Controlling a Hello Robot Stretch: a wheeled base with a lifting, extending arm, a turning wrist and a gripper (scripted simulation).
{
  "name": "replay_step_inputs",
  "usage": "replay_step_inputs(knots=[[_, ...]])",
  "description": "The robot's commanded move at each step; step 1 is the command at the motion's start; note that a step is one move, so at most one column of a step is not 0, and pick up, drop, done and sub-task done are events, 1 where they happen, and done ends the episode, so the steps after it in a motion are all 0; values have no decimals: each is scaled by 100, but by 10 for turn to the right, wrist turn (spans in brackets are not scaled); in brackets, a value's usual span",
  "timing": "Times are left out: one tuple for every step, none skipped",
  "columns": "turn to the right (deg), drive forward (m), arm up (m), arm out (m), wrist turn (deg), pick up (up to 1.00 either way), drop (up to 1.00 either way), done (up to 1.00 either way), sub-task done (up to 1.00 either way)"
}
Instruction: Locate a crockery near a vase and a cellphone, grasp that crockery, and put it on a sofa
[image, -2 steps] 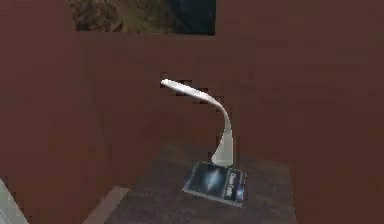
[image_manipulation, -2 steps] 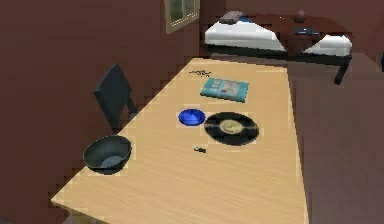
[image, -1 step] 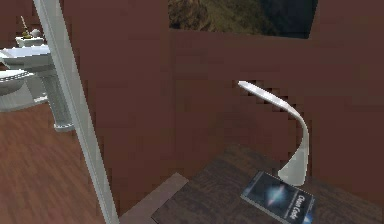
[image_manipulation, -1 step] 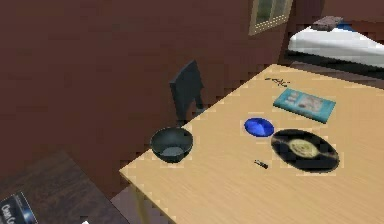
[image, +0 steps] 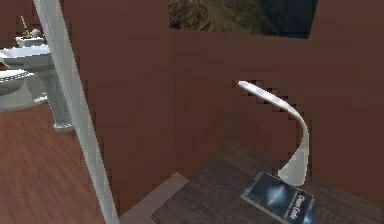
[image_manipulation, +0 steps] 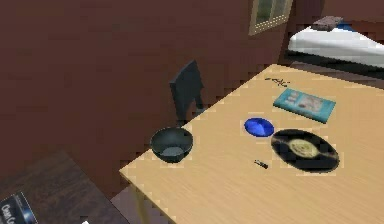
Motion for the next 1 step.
replay_step_inputs(knots=[[0,0,38,0,0,0,0,0,0]])
